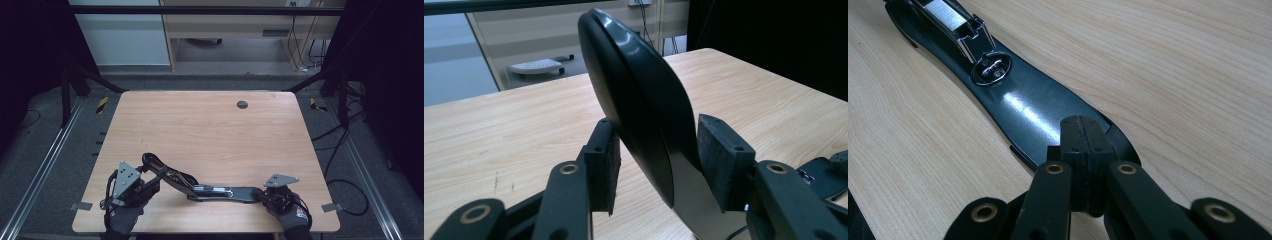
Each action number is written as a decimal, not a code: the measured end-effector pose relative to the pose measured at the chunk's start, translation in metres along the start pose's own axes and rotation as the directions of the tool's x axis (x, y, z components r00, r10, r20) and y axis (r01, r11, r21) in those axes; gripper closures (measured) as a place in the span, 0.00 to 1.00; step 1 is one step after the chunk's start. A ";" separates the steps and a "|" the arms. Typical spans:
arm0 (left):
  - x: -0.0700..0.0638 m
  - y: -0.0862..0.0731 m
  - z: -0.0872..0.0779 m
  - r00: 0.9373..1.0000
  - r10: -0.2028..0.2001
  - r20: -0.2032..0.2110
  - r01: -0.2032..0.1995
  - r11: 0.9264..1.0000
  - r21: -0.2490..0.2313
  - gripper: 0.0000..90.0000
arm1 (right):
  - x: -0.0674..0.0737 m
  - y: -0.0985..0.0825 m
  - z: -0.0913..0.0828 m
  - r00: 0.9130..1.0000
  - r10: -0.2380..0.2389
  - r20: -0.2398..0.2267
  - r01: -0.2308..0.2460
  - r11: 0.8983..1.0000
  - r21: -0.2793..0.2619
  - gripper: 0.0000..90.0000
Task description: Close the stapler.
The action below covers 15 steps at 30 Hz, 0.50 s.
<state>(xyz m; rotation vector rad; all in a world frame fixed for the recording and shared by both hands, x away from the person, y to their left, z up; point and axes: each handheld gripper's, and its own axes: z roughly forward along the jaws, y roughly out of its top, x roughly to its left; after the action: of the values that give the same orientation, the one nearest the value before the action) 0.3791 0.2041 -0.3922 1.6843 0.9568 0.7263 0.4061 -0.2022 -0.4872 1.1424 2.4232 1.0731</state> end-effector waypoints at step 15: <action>-0.008 0.006 0.002 1.000 0.012 0.006 -0.012 1.000 -0.007 0.60 | 0.000 0.000 0.000 1.000 0.000 0.000 0.000 1.000 0.000 1.00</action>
<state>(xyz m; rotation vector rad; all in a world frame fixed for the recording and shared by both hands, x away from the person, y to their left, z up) 0.3783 0.1958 -0.3873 1.6868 0.9398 0.7315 0.4061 -0.2021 -0.4872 1.1418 2.4228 1.0731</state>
